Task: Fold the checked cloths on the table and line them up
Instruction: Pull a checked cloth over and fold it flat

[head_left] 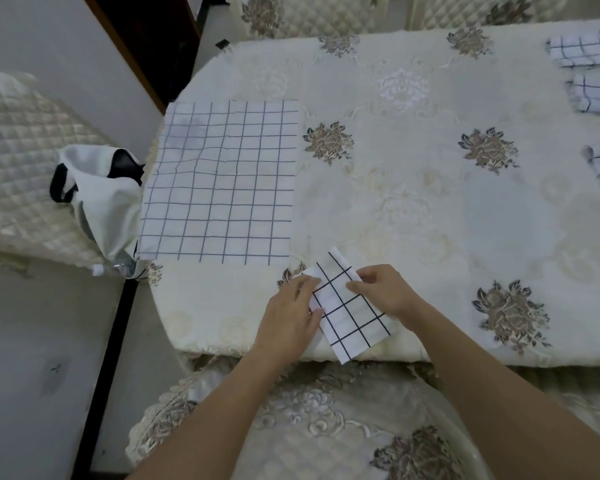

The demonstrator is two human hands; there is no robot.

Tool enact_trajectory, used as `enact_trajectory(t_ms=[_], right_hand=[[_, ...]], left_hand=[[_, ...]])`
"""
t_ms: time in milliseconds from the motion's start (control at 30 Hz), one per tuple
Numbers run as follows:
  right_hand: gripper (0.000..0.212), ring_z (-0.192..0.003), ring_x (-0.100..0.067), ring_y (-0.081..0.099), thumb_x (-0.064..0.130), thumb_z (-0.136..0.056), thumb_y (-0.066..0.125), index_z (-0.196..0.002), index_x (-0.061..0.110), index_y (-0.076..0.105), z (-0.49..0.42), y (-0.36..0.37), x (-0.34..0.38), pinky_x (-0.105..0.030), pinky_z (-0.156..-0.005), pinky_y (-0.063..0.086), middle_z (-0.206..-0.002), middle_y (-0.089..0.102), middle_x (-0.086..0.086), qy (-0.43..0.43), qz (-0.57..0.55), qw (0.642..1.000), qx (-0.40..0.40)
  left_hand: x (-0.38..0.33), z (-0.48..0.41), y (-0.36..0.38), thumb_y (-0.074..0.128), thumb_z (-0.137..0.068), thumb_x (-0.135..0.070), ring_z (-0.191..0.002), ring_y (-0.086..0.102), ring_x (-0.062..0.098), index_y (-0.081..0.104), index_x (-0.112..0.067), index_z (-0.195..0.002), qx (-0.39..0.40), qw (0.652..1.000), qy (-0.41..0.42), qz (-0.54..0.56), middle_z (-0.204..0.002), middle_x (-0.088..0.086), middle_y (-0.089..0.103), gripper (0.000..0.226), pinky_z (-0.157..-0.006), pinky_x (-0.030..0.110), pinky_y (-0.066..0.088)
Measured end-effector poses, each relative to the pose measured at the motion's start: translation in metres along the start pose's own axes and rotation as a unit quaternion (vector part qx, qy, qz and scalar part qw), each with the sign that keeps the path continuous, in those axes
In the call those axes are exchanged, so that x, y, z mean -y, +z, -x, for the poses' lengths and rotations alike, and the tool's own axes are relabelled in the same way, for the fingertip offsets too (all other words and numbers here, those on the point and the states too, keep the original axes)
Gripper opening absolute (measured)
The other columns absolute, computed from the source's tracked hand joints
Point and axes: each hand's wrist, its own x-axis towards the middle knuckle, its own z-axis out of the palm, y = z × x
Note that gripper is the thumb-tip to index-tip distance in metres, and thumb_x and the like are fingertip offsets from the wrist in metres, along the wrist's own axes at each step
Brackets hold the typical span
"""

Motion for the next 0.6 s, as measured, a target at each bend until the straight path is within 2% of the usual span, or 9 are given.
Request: enact_trajectory(t_ms=[100, 200, 233, 267, 333, 400, 467, 533, 600], right_hand=[[0.014, -0.098, -0.036, 0.068, 0.03, -0.093, 0.062, -0.093, 0.022, 0.073, 0.014, 0.001, 0.009, -0.054, -0.095, 0.052, -0.098, 0.073, -0.014, 0.005, -0.036, 0.999, -0.014], [0.015, -0.099, -0.024, 0.069, 0.021, -0.101, 0.055, -0.104, 0.024, 0.07, 0.035, -0.001, 0.022, -0.049, -0.101, 0.05, -0.103, 0.074, -0.003, -0.012, -0.112, 0.993, -0.033], [0.017, -0.092, -0.012, 0.068, 0.019, -0.102, 0.054, -0.098, 0.029, 0.067, 0.045, -0.001, 0.028, -0.04, -0.097, 0.051, -0.098, 0.073, 0.007, -0.018, -0.141, 0.989, -0.042], [0.02, -0.086, -0.005, 0.065, 0.018, -0.103, 0.053, -0.093, 0.032, 0.063, 0.053, 0.0, 0.033, -0.031, -0.09, 0.051, -0.094, 0.069, 0.012, -0.018, -0.171, 0.984, -0.052], [0.019, -0.088, -0.012, 0.071, 0.016, -0.103, 0.052, -0.103, 0.026, 0.068, 0.066, 0.002, 0.038, -0.032, -0.085, 0.056, -0.099, 0.074, 0.005, -0.014, -0.225, 0.972, -0.066], [0.021, -0.096, -0.02, 0.073, 0.016, -0.102, 0.052, -0.115, 0.016, 0.069, 0.077, 0.006, 0.042, -0.044, -0.087, 0.059, -0.106, 0.076, -0.001, -0.005, -0.279, 0.957, -0.078], [0.021, -0.097, -0.021, 0.073, 0.016, -0.102, 0.053, -0.115, 0.015, 0.069, 0.087, 0.009, 0.046, -0.045, -0.085, 0.06, -0.106, 0.076, -0.002, 0.001, -0.306, 0.947, -0.097], [0.02, -0.096, -0.021, 0.074, 0.018, -0.101, 0.054, -0.115, 0.016, 0.069, 0.095, 0.013, 0.048, -0.044, -0.084, 0.06, -0.105, 0.076, -0.002, 0.008, -0.317, 0.942, -0.115], [0.02, -0.096, -0.021, 0.074, 0.021, -0.101, 0.055, -0.115, 0.018, 0.069, 0.104, 0.016, 0.051, -0.044, -0.083, 0.06, -0.106, 0.076, -0.001, 0.008, -0.325, 0.937, -0.125]], left_hand=[[-0.003, 0.004, -0.013, 0.049, -0.102, -0.026, -0.119, 0.044, 0.009, 0.047, -0.018, -0.138, -0.063, 0.982, -0.089, 0.154, -0.133, -0.005, 0.045, 0.037, -0.099, 0.022, 0.036], [-0.004, 0.001, -0.023, 0.044, -0.104, -0.034, -0.107, 0.054, 0.012, 0.055, -0.018, -0.127, -0.057, 0.931, -0.24, 0.27, -0.122, -0.002, 0.054, 0.03, -0.094, 0.029, 0.045], [-0.007, -0.001, -0.028, 0.042, -0.104, -0.038, -0.098, 0.058, 0.014, 0.058, -0.019, -0.116, -0.023, 0.896, -0.296, 0.332, -0.111, 0.0, 0.061, 0.028, -0.087, 0.032, 0.048], [-0.013, -0.003, -0.033, 0.042, -0.104, -0.041, -0.086, 0.06, 0.015, 0.061, -0.017, -0.105, 0.009, 0.839, -0.341, 0.423, -0.096, 0.001, 0.065, 0.031, -0.079, 0.033, 0.049], [-0.03, -0.006, -0.049, 0.039, -0.104, -0.047, -0.074, 0.06, 0.021, 0.064, -0.012, -0.093, 0.062, 0.734, -0.391, 0.552, -0.076, 0.002, 0.067, 0.045, -0.076, 0.039, 0.051], [-0.041, -0.006, -0.061, 0.032, -0.104, -0.055, -0.088, 0.063, 0.027, 0.069, -0.012, -0.096, 0.1, 0.722, -0.382, 0.568, -0.089, 0.007, 0.07, 0.057, -0.093, 0.045, 0.052], [-0.047, -0.007, -0.069, 0.028, -0.102, -0.06, -0.102, 0.068, 0.024, 0.07, -0.017, -0.108, 0.118, 0.724, -0.36, 0.576, -0.108, 0.005, 0.073, 0.061, -0.101, 0.046, 0.051], [-0.055, -0.007, -0.078, 0.03, -0.1, -0.065, -0.107, 0.069, 0.023, 0.066, -0.021, -0.122, 0.097, 0.757, -0.338, 0.551, -0.117, 0.004, 0.072, 0.061, -0.098, 0.045, 0.054], [-0.06, -0.007, -0.083, 0.033, -0.098, -0.066, -0.113, 0.064, 0.016, 0.063, -0.024, -0.128, 0.078, 0.816, -0.276, 0.502, -0.124, -0.002, 0.068, 0.059, -0.1, 0.041, 0.052]])
